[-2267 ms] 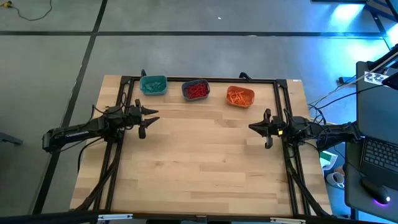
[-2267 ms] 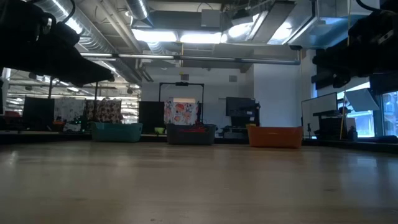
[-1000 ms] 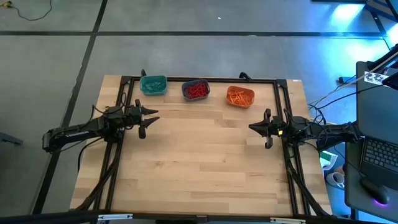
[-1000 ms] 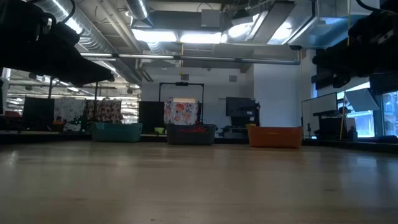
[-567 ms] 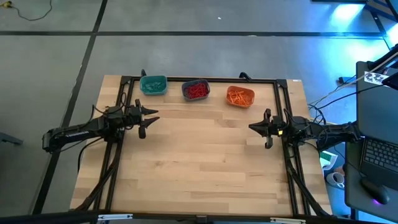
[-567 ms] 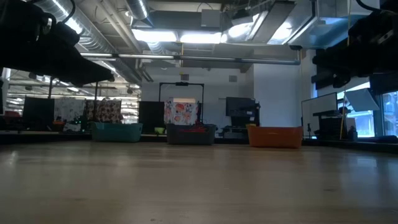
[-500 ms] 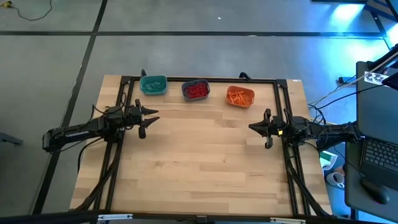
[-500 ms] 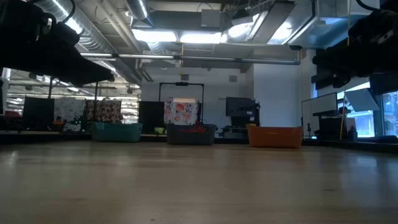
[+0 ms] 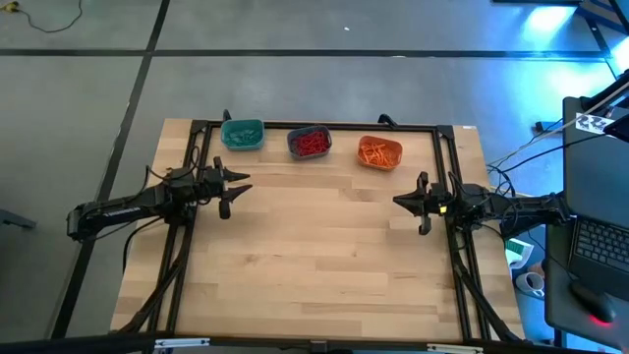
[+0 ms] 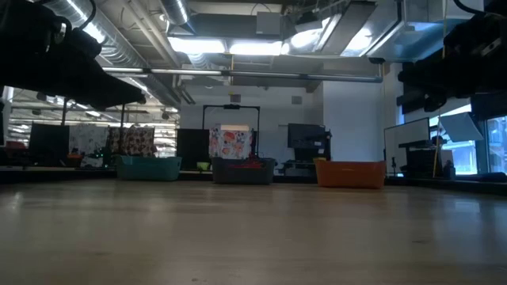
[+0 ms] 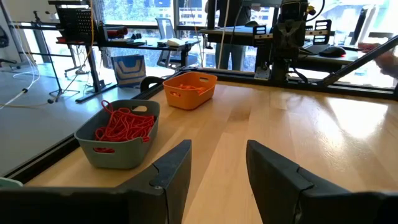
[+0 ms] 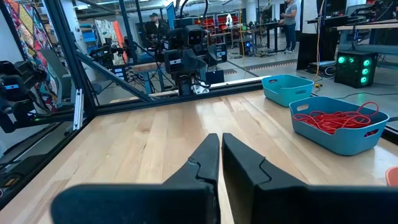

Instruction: Sort rubber bands into baskets

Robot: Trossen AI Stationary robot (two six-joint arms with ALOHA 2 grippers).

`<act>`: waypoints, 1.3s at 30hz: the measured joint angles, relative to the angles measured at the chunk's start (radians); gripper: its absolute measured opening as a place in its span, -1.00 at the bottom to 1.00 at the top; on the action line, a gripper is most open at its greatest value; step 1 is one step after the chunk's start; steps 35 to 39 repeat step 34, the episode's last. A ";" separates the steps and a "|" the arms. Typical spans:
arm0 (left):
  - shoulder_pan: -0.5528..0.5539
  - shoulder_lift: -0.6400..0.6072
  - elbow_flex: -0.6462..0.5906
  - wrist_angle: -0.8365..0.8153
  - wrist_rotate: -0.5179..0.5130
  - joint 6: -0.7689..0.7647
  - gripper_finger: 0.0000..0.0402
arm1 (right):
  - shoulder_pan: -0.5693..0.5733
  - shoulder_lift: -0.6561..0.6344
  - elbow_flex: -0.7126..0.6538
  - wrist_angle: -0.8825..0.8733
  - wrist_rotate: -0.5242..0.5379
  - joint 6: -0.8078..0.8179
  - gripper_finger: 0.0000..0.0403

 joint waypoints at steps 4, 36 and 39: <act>0.000 0.000 0.000 0.000 0.000 0.000 -0.25 | 0.000 0.000 0.000 0.000 0.000 0.000 -0.88; 0.000 0.000 0.000 0.000 0.000 0.000 -0.25 | 0.000 0.000 0.000 0.000 0.051 -0.001 -0.88; 0.000 0.000 0.000 0.000 0.000 0.000 -0.25 | 0.000 0.000 0.000 0.000 0.051 -0.001 -0.88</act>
